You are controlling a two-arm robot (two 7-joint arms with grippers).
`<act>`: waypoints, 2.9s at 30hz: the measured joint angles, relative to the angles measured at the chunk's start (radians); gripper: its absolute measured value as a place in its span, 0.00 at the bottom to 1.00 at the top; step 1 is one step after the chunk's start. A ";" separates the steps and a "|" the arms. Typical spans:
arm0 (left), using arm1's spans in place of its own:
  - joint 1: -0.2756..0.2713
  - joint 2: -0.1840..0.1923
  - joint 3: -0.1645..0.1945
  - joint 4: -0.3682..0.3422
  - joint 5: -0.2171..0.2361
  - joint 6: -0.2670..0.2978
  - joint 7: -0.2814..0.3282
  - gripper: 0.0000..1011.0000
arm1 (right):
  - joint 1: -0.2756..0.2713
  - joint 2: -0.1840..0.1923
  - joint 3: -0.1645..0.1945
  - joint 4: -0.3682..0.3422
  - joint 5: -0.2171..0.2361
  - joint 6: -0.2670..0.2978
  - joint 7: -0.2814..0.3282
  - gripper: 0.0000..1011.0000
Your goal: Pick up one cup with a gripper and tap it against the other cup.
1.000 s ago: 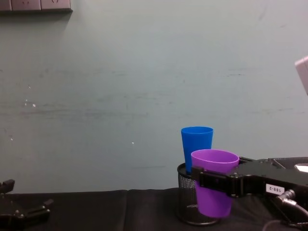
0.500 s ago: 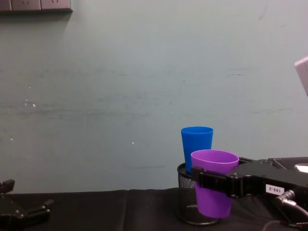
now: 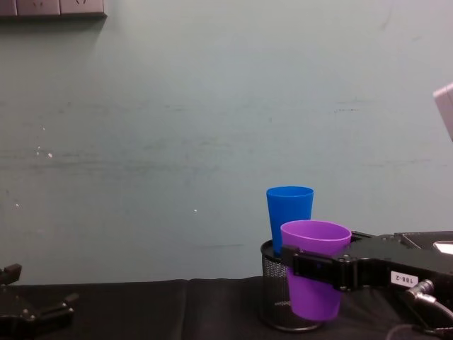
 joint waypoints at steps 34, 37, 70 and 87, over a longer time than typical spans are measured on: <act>0.000 0.000 0.000 0.000 0.000 0.000 0.000 0.99 | 0.000 0.000 0.000 0.000 0.000 0.000 0.000 0.73; 0.000 0.000 0.000 0.000 0.000 0.000 0.000 0.99 | 0.000 0.000 0.000 0.000 0.000 0.000 0.000 0.73; 0.000 0.000 0.000 0.000 0.000 0.000 0.000 0.99 | 0.000 0.000 0.000 0.000 0.000 0.000 0.000 0.73; 0.000 0.000 0.000 0.000 0.000 0.000 0.000 0.99 | 0.000 0.000 0.000 0.000 0.000 0.000 0.000 0.73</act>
